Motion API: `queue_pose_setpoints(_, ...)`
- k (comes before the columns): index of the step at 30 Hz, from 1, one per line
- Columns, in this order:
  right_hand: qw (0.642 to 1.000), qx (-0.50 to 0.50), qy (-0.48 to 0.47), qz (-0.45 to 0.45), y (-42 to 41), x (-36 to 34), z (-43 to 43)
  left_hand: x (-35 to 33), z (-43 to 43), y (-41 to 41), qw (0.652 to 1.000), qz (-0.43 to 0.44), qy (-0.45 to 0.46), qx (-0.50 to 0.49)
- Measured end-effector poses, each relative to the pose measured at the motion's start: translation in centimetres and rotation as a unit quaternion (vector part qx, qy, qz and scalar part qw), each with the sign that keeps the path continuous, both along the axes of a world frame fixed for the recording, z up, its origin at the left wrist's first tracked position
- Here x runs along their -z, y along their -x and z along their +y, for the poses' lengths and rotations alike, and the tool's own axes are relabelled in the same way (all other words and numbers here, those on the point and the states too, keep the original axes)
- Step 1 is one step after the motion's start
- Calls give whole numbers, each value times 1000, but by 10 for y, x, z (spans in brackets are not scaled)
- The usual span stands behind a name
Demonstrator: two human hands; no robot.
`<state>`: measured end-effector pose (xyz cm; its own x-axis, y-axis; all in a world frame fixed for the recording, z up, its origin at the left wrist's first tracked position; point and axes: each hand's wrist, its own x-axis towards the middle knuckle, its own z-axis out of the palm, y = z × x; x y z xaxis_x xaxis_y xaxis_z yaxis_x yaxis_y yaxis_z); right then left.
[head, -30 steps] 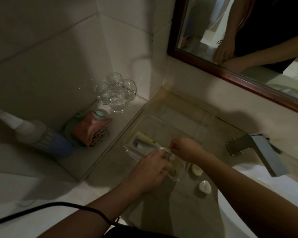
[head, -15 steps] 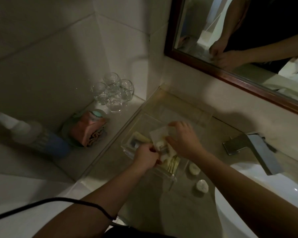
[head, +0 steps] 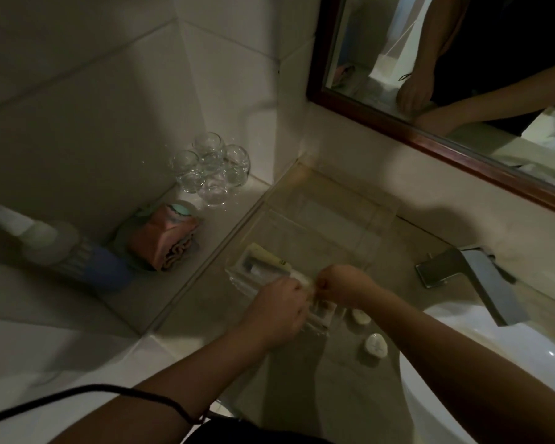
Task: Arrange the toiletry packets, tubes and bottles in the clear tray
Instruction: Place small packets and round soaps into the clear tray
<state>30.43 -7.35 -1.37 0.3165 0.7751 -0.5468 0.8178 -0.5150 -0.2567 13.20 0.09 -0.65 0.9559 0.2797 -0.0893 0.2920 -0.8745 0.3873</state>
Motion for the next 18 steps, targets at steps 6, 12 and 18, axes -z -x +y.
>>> queue_pose_setpoints(6,999,7,-9,-38,3,2,-5,15,-18,10,989,93,-51,106)
queue_pose_setpoints(12,990,-16,-38,-134,8,-3,-12,21,-14,8,986,88,-62,125)
queue_pose_setpoints(18,988,100,-114,-37,2,-25,-34,16,-15,1,992,-5,-60,115)
